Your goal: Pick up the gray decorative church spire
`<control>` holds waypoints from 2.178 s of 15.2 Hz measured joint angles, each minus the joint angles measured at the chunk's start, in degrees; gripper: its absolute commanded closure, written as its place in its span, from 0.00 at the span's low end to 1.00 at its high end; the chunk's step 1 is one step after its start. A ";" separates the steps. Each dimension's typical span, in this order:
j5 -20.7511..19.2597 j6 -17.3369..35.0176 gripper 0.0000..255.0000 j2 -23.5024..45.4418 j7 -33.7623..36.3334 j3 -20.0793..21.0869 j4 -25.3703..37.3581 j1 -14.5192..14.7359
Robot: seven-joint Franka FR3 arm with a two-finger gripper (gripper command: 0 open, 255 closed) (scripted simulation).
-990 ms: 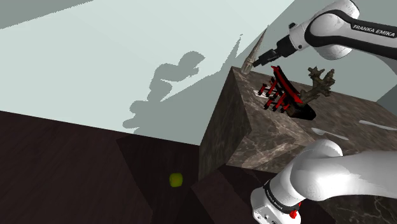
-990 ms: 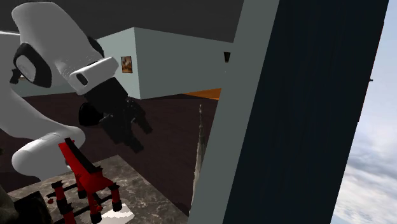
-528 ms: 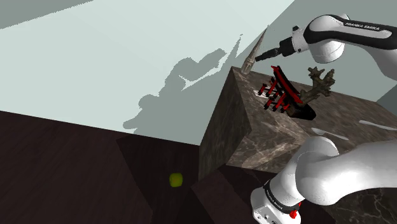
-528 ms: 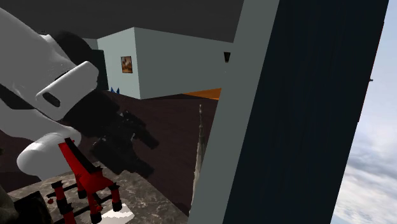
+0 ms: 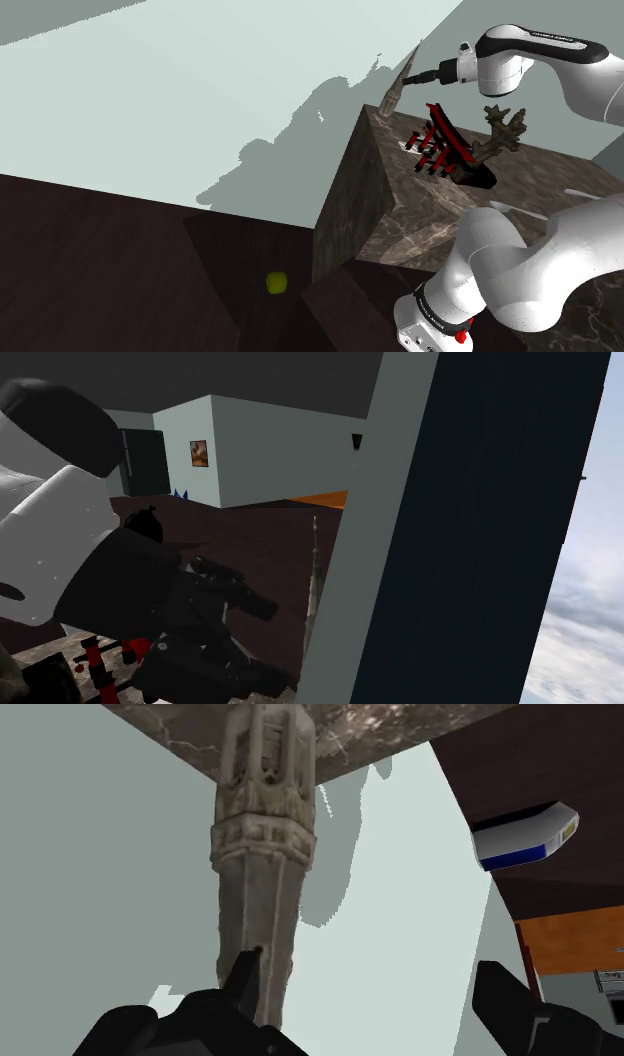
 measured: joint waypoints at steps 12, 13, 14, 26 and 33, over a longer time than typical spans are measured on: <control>0.98 2.46 0.00 -6.98 -9.33 -14.56 6.94 15.84; 0.98 2.54 1.00 -7.01 -9.47 -14.64 7.02 16.00; 0.99 2.63 1.00 -7.04 -9.58 -14.66 7.06 16.05; 1.08 1.79 1.00 -6.67 -8.84 -14.44 7.38 15.64; 1.05 -1.76 1.00 -4.75 -5.86 -13.06 10.99 15.25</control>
